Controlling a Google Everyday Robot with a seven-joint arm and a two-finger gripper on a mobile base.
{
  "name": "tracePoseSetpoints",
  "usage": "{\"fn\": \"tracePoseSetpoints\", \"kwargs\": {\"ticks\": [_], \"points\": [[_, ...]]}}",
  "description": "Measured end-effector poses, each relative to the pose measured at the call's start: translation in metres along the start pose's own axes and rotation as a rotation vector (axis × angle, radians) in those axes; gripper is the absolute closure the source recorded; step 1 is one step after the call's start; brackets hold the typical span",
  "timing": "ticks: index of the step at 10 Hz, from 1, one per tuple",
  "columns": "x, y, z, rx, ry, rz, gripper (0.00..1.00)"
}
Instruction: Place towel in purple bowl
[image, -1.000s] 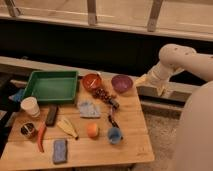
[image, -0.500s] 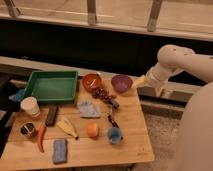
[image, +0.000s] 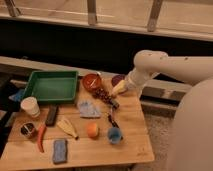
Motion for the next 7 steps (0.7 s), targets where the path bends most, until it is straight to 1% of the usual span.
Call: {"fn": "tracePoseSetpoints", "kwargs": {"ticks": [1, 3, 5, 7], "points": [[0.001, 0.018, 0.006, -0.013, -0.003, -0.029, 0.2], [0.0, 0.059, 0.017, -0.052, -0.009, -0.083, 0.2], [-0.002, 0.092, 0.027, -0.087, -0.022, -0.106, 0.2], [-0.002, 0.094, 0.027, -0.089, -0.024, -0.104, 0.2]]}}
